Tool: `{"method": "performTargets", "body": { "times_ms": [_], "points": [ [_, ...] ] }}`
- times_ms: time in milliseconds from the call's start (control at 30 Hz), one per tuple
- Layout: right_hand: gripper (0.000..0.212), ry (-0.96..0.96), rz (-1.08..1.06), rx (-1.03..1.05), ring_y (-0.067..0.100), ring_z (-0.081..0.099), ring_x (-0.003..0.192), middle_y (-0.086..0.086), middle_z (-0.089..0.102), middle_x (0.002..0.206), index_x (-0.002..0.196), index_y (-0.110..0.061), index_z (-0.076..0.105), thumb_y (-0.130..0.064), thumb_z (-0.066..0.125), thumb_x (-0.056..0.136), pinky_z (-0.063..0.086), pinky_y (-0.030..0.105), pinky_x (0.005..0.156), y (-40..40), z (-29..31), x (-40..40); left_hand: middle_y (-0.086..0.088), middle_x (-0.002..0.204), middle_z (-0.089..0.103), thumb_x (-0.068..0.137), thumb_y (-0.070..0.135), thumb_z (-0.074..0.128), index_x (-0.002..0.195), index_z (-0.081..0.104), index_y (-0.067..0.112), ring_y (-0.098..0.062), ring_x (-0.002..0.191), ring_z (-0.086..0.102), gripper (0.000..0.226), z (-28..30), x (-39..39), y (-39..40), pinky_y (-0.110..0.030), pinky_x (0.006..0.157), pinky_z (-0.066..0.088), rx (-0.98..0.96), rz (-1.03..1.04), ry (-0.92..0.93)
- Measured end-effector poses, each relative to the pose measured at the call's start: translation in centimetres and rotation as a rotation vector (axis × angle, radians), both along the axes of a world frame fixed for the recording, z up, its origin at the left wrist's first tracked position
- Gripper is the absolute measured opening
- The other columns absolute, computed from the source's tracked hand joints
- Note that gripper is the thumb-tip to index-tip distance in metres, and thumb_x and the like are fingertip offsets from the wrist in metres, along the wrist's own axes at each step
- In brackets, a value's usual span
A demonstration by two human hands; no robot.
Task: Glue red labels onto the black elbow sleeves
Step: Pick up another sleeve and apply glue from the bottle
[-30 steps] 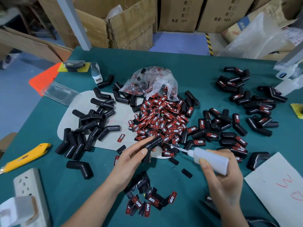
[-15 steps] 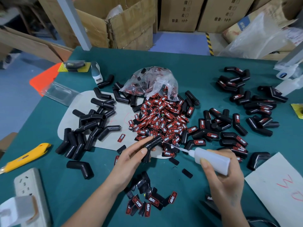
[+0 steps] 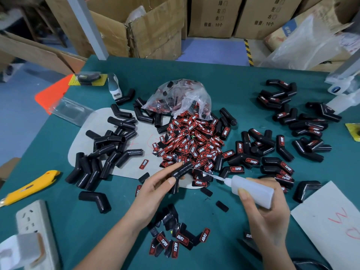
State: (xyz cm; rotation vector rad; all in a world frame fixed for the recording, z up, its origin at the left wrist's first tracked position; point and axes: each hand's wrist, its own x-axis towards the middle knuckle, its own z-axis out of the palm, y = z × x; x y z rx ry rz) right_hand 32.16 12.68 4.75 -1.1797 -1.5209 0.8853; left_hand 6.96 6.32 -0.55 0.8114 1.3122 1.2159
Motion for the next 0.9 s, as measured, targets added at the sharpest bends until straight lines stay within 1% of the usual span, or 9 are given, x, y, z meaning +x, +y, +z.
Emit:
{"method": "performTargets", "body": {
  "times_ms": [200,300,400,467,533,633,667,767,900],
  "points": [
    [0.027,-0.022,0.008,0.015,-0.007,0.063,0.091,-0.029,0.065,0.101,0.102,-0.061,0.062,-0.044,0.068,0.081,0.045,0.003,0.070,0.00,0.15,-0.09,-0.003,0.140,0.068,0.097,0.042,0.067,0.143,0.064,0.035,-0.024,0.128,0.061,0.047,0.26,0.19,-0.03,-0.039,0.106,0.045,-0.007,-0.003,-0.009],
    [0.026,-0.016,0.008,0.005,-0.005,0.064,0.091,-0.027,0.066,0.100,0.100,-0.060,0.063,-0.045,0.069,0.080,0.046,0.004,0.070,0.06,0.01,0.05,-0.004,0.134,0.072,0.095,0.042,0.067,0.141,0.066,0.035,-0.014,0.116,0.063,0.047,0.55,0.33,0.05,-0.033,0.098,0.045,-0.001,0.024,-0.015],
    [0.025,-0.011,0.001,-0.004,-0.003,0.065,0.090,-0.025,0.066,0.100,0.100,-0.060,0.063,-0.047,0.069,0.079,0.047,0.007,0.069,0.00,-0.13,0.18,-0.005,0.137,0.070,0.094,0.040,0.067,0.141,0.067,0.034,-0.019,0.128,0.062,0.047,0.62,0.37,0.09,-0.033,0.102,0.045,0.010,0.030,-0.027],
    [0.025,-0.011,0.001,0.003,-0.002,0.065,0.090,-0.025,0.066,0.100,0.100,-0.059,0.063,-0.046,0.069,0.080,0.048,0.007,0.069,-0.02,-0.16,0.16,-0.005,0.139,0.069,0.094,0.040,0.067,0.140,0.067,0.033,-0.019,0.130,0.061,0.047,0.64,0.33,0.09,-0.030,0.102,0.046,0.013,0.033,-0.034],
    [0.026,-0.020,0.004,0.015,-0.001,0.064,0.090,-0.025,0.065,0.099,0.101,-0.059,0.063,-0.045,0.069,0.081,0.047,0.008,0.070,-0.01,-0.16,0.06,-0.005,0.138,0.069,0.094,0.040,0.068,0.141,0.067,0.034,-0.017,0.125,0.062,0.047,0.66,0.34,0.08,-0.026,0.098,0.048,0.013,0.027,-0.029],
    [0.026,-0.024,0.006,0.012,0.000,0.064,0.089,-0.024,0.065,0.098,0.101,-0.059,0.063,-0.045,0.069,0.081,0.047,0.008,0.069,-0.03,-0.20,-0.04,-0.004,0.134,0.072,0.095,0.042,0.068,0.141,0.067,0.034,-0.011,0.109,0.061,0.047,0.66,0.40,0.05,-0.023,0.091,0.048,0.016,0.019,-0.023],
    [0.025,-0.021,0.006,0.012,0.000,0.064,0.089,-0.024,0.065,0.098,0.102,-0.058,0.063,-0.045,0.069,0.081,0.047,0.008,0.069,-0.03,-0.22,-0.01,-0.005,0.133,0.072,0.095,0.042,0.068,0.141,0.066,0.034,-0.011,0.107,0.061,0.047,0.66,0.41,0.06,-0.022,0.091,0.048,0.016,0.018,-0.023],
    [0.026,-0.024,0.008,0.020,-0.001,0.064,0.089,-0.026,0.064,0.098,0.102,-0.059,0.062,-0.045,0.069,0.081,0.047,0.007,0.070,0.00,-0.15,0.08,-0.005,0.135,0.071,0.096,0.042,0.068,0.141,0.066,0.033,-0.011,0.114,0.062,0.047,0.59,0.33,0.06,-0.021,0.092,0.048,0.020,0.020,-0.024],
    [0.026,-0.029,0.009,0.023,0.000,0.064,0.089,-0.026,0.064,0.098,0.101,-0.060,0.062,-0.045,0.069,0.081,0.049,0.011,0.068,-0.05,-0.08,0.12,-0.005,0.133,0.071,0.094,0.042,0.069,0.141,0.067,0.032,-0.008,0.110,0.063,0.048,0.53,0.22,0.05,-0.019,0.091,0.048,0.025,0.034,-0.027]
  ]
}}
